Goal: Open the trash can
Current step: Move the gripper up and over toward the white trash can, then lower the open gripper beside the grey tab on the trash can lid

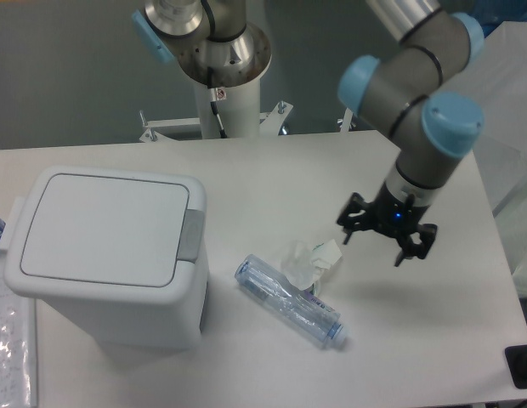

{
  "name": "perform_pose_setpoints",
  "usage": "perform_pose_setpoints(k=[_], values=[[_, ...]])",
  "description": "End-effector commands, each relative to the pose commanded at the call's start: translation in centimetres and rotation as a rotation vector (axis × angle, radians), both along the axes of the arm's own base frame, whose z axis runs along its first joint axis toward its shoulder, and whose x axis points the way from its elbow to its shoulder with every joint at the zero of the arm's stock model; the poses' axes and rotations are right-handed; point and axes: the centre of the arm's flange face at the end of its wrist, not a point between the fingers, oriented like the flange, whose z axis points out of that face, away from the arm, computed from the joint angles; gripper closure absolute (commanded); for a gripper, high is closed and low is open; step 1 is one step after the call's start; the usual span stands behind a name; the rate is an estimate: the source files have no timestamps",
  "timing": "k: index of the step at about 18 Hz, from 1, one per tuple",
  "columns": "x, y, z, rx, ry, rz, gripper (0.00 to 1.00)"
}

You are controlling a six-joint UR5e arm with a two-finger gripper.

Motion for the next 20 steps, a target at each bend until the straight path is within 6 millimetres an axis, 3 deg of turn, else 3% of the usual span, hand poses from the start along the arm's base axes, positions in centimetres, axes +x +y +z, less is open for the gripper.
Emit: perform_pose_setpoints(k=[4,8,17,20], values=[[2.3,2.7,1.2,0.032,0.03,0.004,0.0],[4.2,4.3,4.0,0.175,-0.04,-0.001,0.0],[4.9,5.6,10.1,0.316,-0.152,0.152,0.0],[6.9,5.7,11.8,0.336,-0.168,0.154,0.0]])
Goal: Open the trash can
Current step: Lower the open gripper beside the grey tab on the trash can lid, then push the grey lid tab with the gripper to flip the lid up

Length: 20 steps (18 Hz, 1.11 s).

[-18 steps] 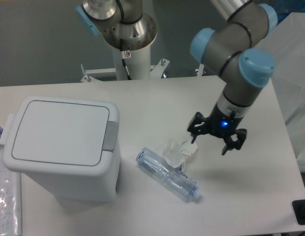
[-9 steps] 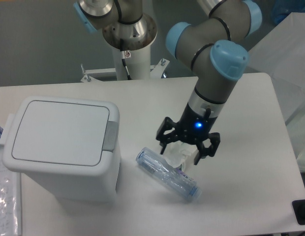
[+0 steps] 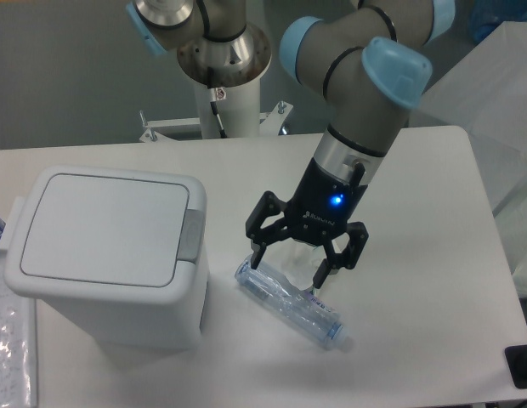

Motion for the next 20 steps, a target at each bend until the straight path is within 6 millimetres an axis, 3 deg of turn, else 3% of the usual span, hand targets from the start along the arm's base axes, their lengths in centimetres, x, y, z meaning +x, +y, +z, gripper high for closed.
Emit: perform_pose_setpoints(k=[3,13,20], values=[[2.2,1.2,0.4,-0.008,-0.008,-0.019,0.0],[4.0,-0.3,-1.0,-0.056,-0.013,0.003,0.0],[4.9,0.4,-2.5,-0.075,-0.038,-0.013,0.0]])
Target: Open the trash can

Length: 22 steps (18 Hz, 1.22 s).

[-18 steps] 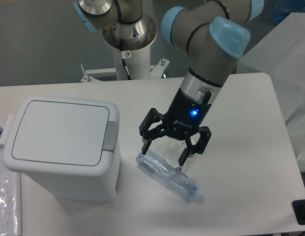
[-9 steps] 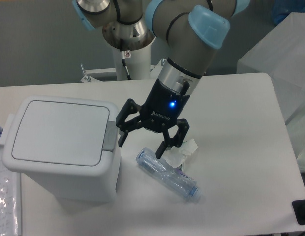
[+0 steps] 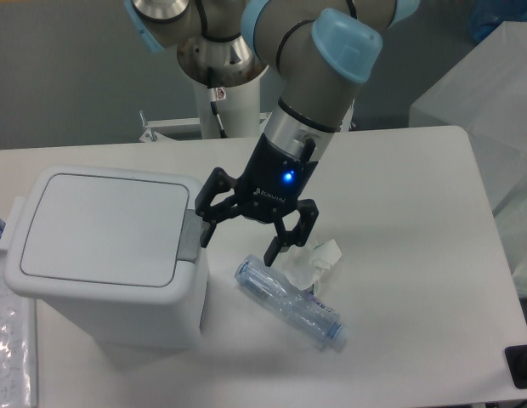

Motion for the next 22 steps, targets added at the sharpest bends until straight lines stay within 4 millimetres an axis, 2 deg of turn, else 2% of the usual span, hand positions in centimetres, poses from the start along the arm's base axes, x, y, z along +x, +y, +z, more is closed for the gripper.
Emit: perform_pose_setpoints(k=[17,19,22], values=[[-0.2,0.2,-0.6,-0.005,-0.006,-0.001,0.0],[-0.3,0.2,-0.3,-0.001,-0.001,-0.002,0.0],[-0.8,0.5,1.4,0.018,0.026,-0.002,0.0]])
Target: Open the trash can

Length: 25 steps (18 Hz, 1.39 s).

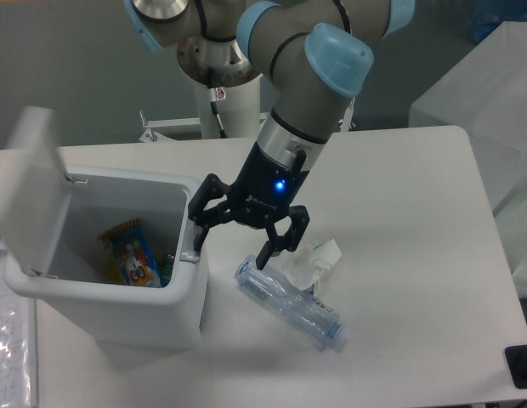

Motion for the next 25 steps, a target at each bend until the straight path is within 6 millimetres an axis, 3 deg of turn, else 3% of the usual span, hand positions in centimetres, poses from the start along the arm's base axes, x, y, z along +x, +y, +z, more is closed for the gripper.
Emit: perform_pose_setpoints(k=[3,8,13,17,21,25], values=[[-1.3,0.0,1.1,0.024,0.036,0.007,0.0],[-6.3,-2.1,0.3,0.083,0.177,0.005,0.0],[-8.5,-3.9,-1.2,0.076,0.267,-0.064,0.0],[-10.4,-5.9,-3.5,-0.118,0.444,-0.136,0.0],[-11.8,-5.9,-5.2,-0.174,0.535,-0.263,0.0],[-13.8,-6.5,-9.2,-0.315,0.561,-0.32,0.0]])
